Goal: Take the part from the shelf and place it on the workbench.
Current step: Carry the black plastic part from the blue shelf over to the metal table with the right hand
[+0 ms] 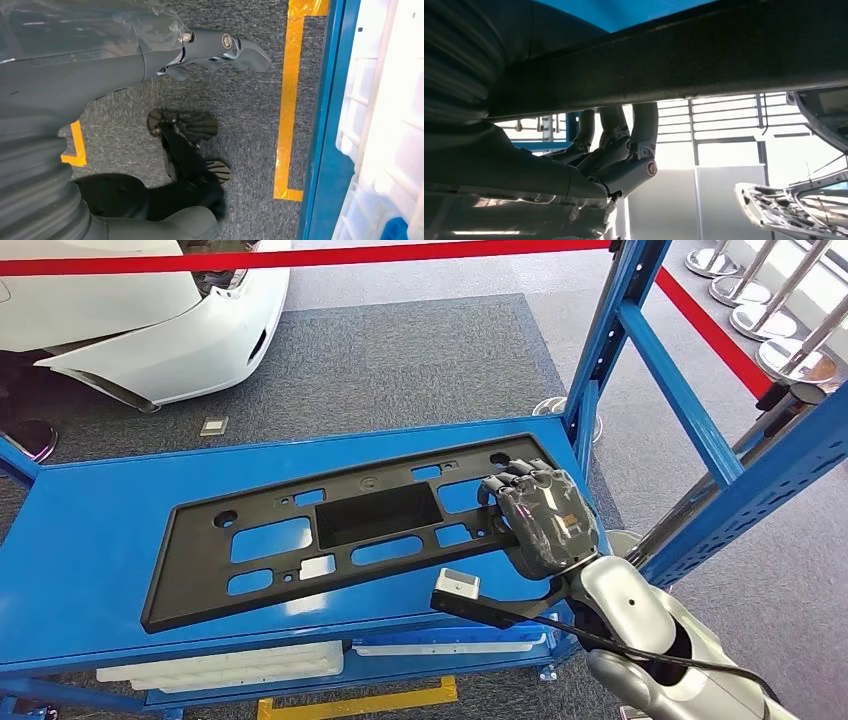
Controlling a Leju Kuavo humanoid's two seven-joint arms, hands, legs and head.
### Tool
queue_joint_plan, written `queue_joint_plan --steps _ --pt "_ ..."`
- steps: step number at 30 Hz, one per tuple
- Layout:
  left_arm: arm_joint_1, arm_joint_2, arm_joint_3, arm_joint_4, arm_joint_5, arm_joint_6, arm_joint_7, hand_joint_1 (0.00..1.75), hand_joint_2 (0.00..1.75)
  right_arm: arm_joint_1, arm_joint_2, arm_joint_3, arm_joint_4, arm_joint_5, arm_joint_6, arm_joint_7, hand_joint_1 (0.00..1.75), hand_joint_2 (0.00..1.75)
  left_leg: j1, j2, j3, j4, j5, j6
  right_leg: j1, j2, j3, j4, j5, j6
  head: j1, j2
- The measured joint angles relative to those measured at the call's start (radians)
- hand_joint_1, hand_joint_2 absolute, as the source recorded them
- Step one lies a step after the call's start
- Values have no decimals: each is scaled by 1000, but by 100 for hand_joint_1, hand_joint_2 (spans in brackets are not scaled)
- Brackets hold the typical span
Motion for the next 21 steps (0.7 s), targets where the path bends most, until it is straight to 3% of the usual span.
queue_joint_plan --steps 2,5,6,8,10,11,12,13,16,17,21 --pt "-2 0 0 0 1 0 0 0 175 0 0 -3 0 -6 -6 0 175 175 -4 1 40 -85 22 8 2 -1 -4 1 6 10 -3 0" --pt "-1 0 0 0 2 0 0 0 175 0 0 -5 0 -16 -14 0 175 175 -5 3 32 -99 36 24 -1 -2 -9 1 15 30 3 0" --pt "-1 0 0 0 3 0 0 0 175 0 0 -7 0 -18 -16 0 175 175 -3 3 30 -105 45 32 -1 -2 -15 12 4 36 5 0" --pt "-2 -1 0 0 4 0 0 0 175 -1 0 -12 0 -20 -18 0 175 175 -1 5 19 -114 62 44 -2 -1 -49 90 -57 43 17 0" --pt "-1 -1 0 0 6 1 0 0 175 -1 0 -15 0 -22 -19 0 175 175 -4 6 1 -109 70 49 -3 -1 -97 220 -129 47 32 0" --pt "-1 -1 0 0 8 1 0 0 175 0 0 -15 0 -23 -19 -1 175 175 -5 6 -8 -104 73 49 -3 -1 -109 262 -145 48 37 0" --pt "0 -1 0 0 10 1 -1 0 175 0 0 -15 0 -25 -19 -1 175 175 -6 6 -16 -98 74 49 -3 -1 -102 268 -142 48 41 0" --pt "0 -1 0 0 12 1 -2 0 175 0 0 -15 0 -26 -19 -2 175 175 -6 5 -24 -91 75 48 -3 -1 -74 231 -122 47 46 0" --pt "0 -1 0 0 13 1 -3 0 175 -4 0 -15 0 -29 -19 -3 175 175 -8 5 -41 -70 75 41 0 -2 33 46 -64 34 58 0" --pt "0 -1 0 0 14 1 -3 0 175 -5 0 -15 0 -29 -19 -3 175 175 -9 5 -45 -67 76 36 2 -1 45 19 -59 29 59 0" --pt "2 -1 0 0 14 1 -4 0 175 -8 0 -15 0 -30 -19 -4 175 175 -8 3 -52 -57 73 12 2 -1 40 4 -42 4 54 0"
